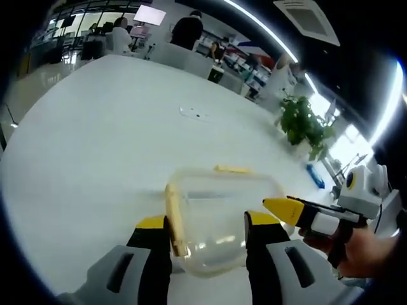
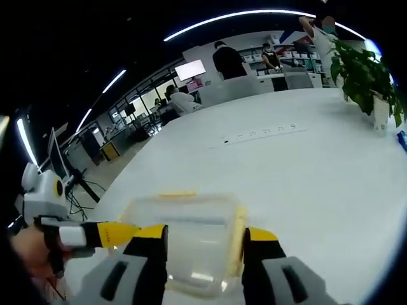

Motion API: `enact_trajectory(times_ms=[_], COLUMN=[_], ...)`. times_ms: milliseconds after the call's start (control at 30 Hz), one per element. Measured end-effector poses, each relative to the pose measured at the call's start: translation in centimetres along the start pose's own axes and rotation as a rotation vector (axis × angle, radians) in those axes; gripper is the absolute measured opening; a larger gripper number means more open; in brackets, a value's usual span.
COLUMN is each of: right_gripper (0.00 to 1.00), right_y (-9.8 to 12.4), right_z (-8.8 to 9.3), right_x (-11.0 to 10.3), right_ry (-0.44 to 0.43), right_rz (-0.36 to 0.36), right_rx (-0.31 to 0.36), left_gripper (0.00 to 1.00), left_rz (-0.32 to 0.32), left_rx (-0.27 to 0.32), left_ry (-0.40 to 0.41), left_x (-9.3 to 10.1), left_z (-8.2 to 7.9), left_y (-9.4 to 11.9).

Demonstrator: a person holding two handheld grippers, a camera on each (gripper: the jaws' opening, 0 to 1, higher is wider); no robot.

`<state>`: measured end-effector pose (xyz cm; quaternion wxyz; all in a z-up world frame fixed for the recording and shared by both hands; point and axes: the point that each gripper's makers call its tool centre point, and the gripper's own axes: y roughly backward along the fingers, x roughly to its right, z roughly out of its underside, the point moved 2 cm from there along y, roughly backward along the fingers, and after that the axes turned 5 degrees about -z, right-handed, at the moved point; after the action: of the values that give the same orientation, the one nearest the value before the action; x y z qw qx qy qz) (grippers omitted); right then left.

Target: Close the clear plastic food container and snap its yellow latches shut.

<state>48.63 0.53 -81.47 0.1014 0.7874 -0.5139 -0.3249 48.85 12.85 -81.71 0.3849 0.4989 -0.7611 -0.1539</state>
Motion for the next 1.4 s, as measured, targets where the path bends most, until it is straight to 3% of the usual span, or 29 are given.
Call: enact_trajectory(times_ms=[600, 1400], right_gripper=[0.45, 0.45], right_y=[-4.7, -7.1], right_z=[-2.9, -5.3], right_x=[-0.2, 1.5], right_ry=[0.004, -0.029], right_rz=[-0.01, 0.024], right_rx=[0.028, 0.07], left_gripper=[0.44, 0.44], left_rz=[-0.003, 0.009], left_rx=[0.036, 0.069], left_ry=[0.009, -0.001], left_x=[-2.7, -3.0], left_z=[-4.0, -7.0], left_y=[-2.5, -5.4])
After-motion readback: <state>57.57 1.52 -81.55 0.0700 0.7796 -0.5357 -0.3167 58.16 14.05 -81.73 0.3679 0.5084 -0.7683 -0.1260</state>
